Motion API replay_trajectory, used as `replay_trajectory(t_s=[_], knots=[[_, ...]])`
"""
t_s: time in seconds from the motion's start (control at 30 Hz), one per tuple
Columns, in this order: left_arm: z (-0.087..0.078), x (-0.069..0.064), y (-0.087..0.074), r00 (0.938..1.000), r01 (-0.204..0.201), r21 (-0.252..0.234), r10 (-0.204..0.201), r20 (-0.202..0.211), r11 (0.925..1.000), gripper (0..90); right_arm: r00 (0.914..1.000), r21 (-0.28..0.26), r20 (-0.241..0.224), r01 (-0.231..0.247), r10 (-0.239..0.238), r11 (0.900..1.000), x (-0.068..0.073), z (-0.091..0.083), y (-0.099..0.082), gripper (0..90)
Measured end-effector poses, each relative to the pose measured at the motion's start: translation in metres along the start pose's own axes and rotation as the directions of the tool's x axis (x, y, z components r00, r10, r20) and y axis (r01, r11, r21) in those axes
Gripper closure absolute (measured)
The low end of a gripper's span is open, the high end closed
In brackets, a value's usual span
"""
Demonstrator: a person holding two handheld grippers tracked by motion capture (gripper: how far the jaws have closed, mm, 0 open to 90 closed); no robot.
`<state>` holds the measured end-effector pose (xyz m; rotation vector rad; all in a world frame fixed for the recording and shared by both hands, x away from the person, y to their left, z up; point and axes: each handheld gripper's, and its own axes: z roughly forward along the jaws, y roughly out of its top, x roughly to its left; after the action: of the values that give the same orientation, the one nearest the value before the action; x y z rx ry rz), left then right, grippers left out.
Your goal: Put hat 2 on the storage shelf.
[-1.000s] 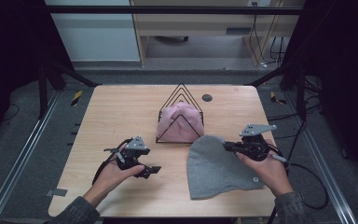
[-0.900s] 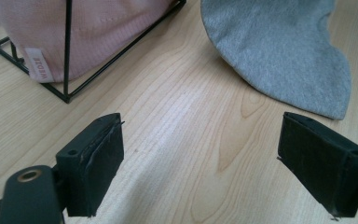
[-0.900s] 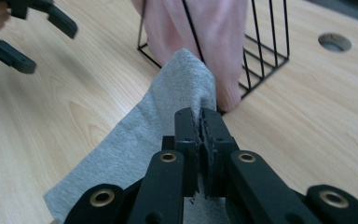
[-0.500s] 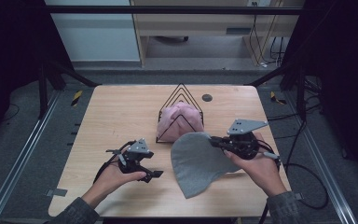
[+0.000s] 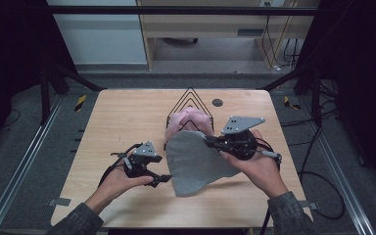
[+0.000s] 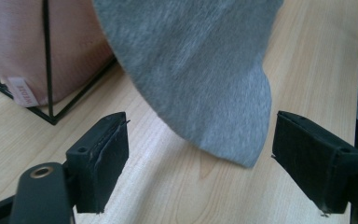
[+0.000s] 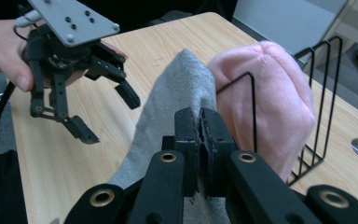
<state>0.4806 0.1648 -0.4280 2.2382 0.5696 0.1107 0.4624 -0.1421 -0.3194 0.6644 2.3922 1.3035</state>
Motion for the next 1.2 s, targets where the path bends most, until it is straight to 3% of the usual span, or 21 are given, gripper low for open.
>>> replay_trajectory(t_s=[0.53, 0.77, 1.2], knots=[[0.0, 0.011, 0.0, 0.9996, 0.022, 0.0, -0.022, -0.02, 0.9998, 21.3, 0.9989, -0.006, -0.027, 0.038, -0.038, 0.9993, 0.009, 0.004, 0.023, 86.8], [-0.006, 0.008, 0.009, 0.9995, 0.0, -0.012, -0.001, -0.032, 0.9999, 21.6, 0.9965, -0.03, -0.032, 0.076, -0.077, 0.9966, 0.016, -0.005, 0.043, 86.8], [-0.017, 0.014, 0.033, 0.999, -0.021, -0.051, 0.019, -0.041, 0.9985, 22.2, 0.9913, -0.032, -0.033, 0.126, -0.127, 0.9915, 0.024, -0.011, 0.068, 86.8]])
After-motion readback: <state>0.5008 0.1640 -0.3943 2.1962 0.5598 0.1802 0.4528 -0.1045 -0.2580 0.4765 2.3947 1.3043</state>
